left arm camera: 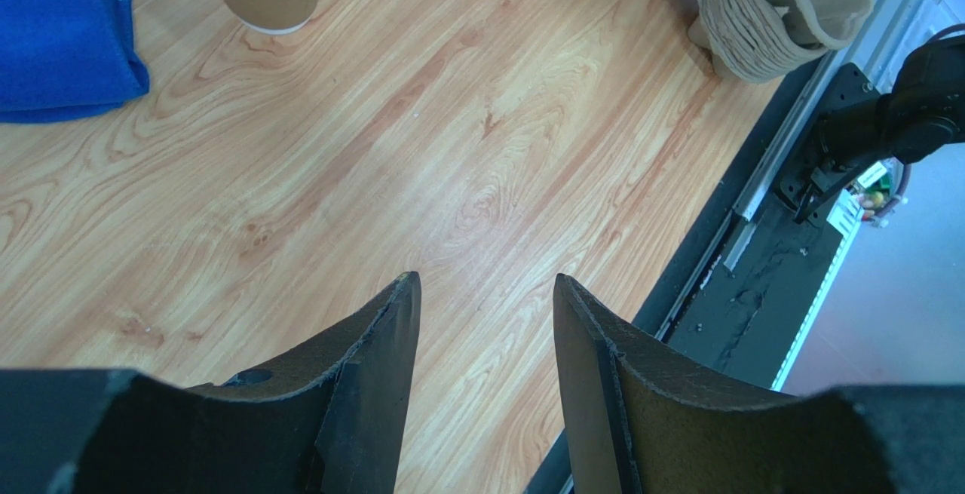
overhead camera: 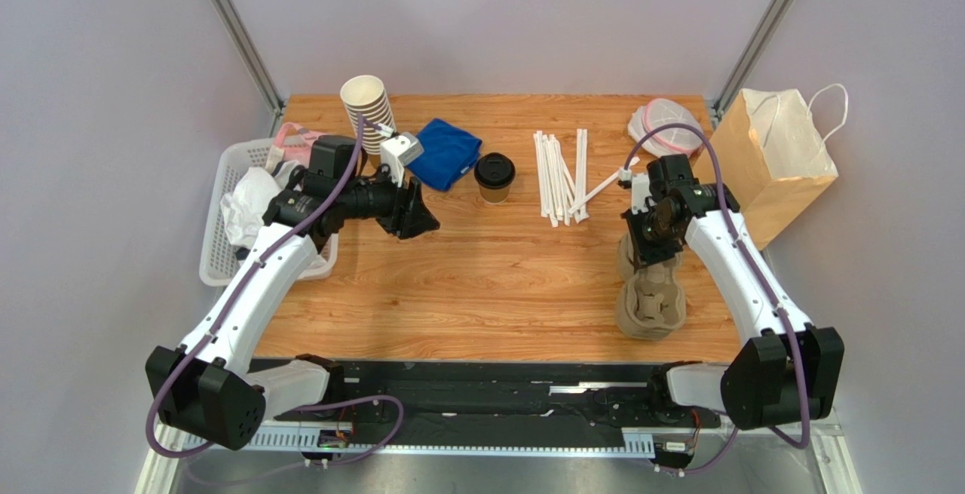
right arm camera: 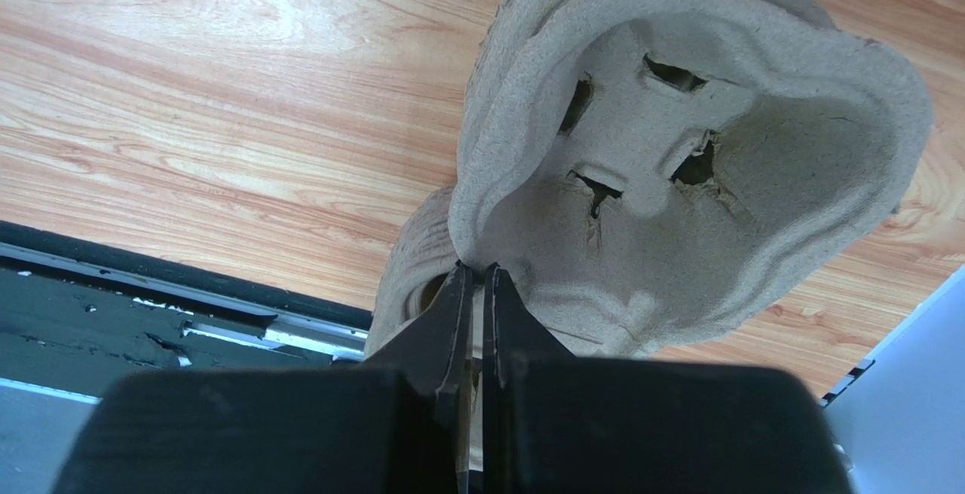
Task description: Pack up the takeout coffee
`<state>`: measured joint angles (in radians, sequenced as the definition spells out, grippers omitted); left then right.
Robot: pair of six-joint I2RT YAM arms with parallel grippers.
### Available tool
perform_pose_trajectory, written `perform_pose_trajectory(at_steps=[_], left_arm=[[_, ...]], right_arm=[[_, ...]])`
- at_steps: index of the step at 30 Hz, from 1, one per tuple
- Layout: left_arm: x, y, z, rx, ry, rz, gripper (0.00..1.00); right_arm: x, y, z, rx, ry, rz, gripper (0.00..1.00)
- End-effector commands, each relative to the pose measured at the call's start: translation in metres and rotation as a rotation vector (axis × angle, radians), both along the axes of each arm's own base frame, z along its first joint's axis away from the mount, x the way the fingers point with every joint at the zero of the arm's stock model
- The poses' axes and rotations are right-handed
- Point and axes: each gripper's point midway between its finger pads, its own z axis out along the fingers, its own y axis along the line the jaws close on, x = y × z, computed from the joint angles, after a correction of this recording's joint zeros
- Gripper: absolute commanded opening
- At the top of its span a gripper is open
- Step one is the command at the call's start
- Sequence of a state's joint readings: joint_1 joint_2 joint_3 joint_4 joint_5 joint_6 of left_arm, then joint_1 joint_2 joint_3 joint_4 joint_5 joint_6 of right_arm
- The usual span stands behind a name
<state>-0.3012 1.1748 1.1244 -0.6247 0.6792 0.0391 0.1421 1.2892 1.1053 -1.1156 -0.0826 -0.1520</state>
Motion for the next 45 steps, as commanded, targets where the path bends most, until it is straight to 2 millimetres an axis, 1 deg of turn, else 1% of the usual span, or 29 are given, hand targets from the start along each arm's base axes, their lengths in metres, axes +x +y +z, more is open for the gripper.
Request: perform_pose_trajectory(at_steps=[1, 8, 11, 12, 13, 15, 17, 19, 20, 22, 23, 25, 26, 27, 28, 29, 30, 31, 32, 34, 35, 36, 37, 38, 40, 41, 43, 44, 45], left_arm=[[0.003, -0.004, 0.007, -0.023, -0.017, -0.011, 0.56], [0.003, -0.003, 0.005, -0.017, -0.007, -0.007, 0.56], [0.002, -0.002, 0.006, -0.019, 0.004, -0.005, 0.56], [0.001, -0.002, 0.009, -0.03, 0.01, -0.009, 0.56], [0.002, -0.003, 0.011, -0.042, 0.026, -0.006, 0.56], [0.003, 0.0, 0.019, -0.08, 0.045, 0.003, 0.56], [0.008, 0.002, 0.029, -0.121, 0.061, 0.025, 0.56], [0.014, 0.007, 0.039, -0.165, 0.063, 0.043, 0.56], [0.017, 0.011, 0.042, -0.182, 0.075, 0.067, 0.56], [0.02, 0.014, 0.054, -0.201, 0.053, 0.074, 0.56], [0.023, 0.02, 0.057, -0.21, 0.051, 0.094, 0.56], [0.024, 0.025, 0.07, -0.227, 0.039, 0.105, 0.56], [0.027, 0.033, 0.074, -0.235, 0.043, 0.13, 0.56], [0.027, 0.035, 0.078, -0.245, 0.048, 0.134, 0.56], [0.027, 0.04, 0.085, -0.252, 0.045, 0.149, 0.56], [0.03, 0.048, 0.088, -0.261, 0.04, 0.173, 0.56], [0.031, 0.055, 0.094, -0.283, 0.045, 0.2, 0.56], [0.033, 0.061, 0.099, -0.298, 0.031, 0.216, 0.56], [0.038, 0.072, 0.102, -0.314, 0.028, 0.258, 0.56], [0.042, 0.082, 0.109, -0.35, 0.019, 0.299, 0.56], [0.045, 0.091, 0.112, -0.356, 0.008, 0.333, 0.56], [0.047, 0.096, 0.114, -0.358, -0.003, 0.356, 0.56], [0.049, 0.1, 0.117, -0.361, -0.011, 0.374, 0.56], [0.052, 0.108, 0.117, -0.356, -0.019, 0.414, 0.56], [0.054, 0.117, 0.119, -0.352, -0.03, 0.458, 0.57], [0.058, 0.124, 0.119, -0.347, -0.036, 0.493, 0.57], [0.06, 0.13, 0.118, -0.347, -0.038, 0.52, 0.57], [0.061, 0.133, 0.118, -0.349, -0.04, 0.529, 0.57], [0.063, 0.135, 0.116, -0.348, -0.036, 0.536, 0.57]], right_arm=[[-0.004, -0.004, 0.022, -0.013, -0.056, 0.03, 0.0], [-0.001, 0.0, 0.035, 0.007, -0.077, 0.056, 0.0], [0.005, 0.005, 0.053, 0.028, -0.111, 0.098, 0.0], [0.005, 0.009, 0.058, 0.046, -0.112, 0.115, 0.0], [0.01, 0.011, 0.068, 0.054, -0.141, 0.127, 0.0], [0.011, 0.018, 0.076, 0.086, -0.141, 0.163, 0.0], [0.02, 0.026, 0.091, 0.119, -0.17, 0.196, 0.0], [0.025, 0.041, 0.103, 0.184, -0.188, 0.233, 0.0], [0.031, 0.051, 0.113, 0.204, -0.208, 0.266, 0.0], [0.035, 0.067, 0.12, 0.226, -0.211, 0.306, 0.0], [0.038, 0.082, 0.123, 0.236, -0.21, 0.351, 0.0], [0.042, 0.102, 0.126, 0.254, -0.211, 0.398, 0.0], [0.041, 0.122, 0.121, 0.255, -0.19, 0.455, 0.0], [0.047, 0.135, 0.13, 0.258, -0.223, 0.483, 0.0], [0.048, 0.148, 0.131, 0.269, -0.223, 0.502, 0.0], [0.047, 0.17, 0.124, 0.278, -0.196, 0.551, 0.0], [0.054, 0.189, 0.135, 0.308, -0.239, 0.577, 0.0], [0.055, 0.204, 0.135, 0.328, -0.239, 0.586, 0.0], [0.053, 0.229, 0.126, 0.339, -0.218, 0.623, 0.0], [0.062, 0.264, 0.132, 0.377, -0.265, 0.617, 0.0], [0.059, 0.288, 0.118, 0.374, -0.242, 0.637, 0.0], [0.064, 0.304, 0.118, 0.39, -0.265, 0.636, 0.0], [0.068, 0.318, 0.123, 0.402, -0.287, 0.623, 0.0], [0.068, 0.336, 0.105, 0.385, -0.262, 0.615, 0.0], [0.076, 0.361, 0.108, 0.415, -0.285, 0.567, 0.0], [0.08, 0.376, 0.089, 0.403, -0.26, 0.537, 0.0], [0.084, 0.394, 0.078, 0.403, -0.259, 0.528, 0.0], [0.088, 0.409, 0.068, 0.393, -0.265, 0.524, 0.0], [0.089, 0.415, 0.063, 0.396, -0.256, 0.511, 0.0]])
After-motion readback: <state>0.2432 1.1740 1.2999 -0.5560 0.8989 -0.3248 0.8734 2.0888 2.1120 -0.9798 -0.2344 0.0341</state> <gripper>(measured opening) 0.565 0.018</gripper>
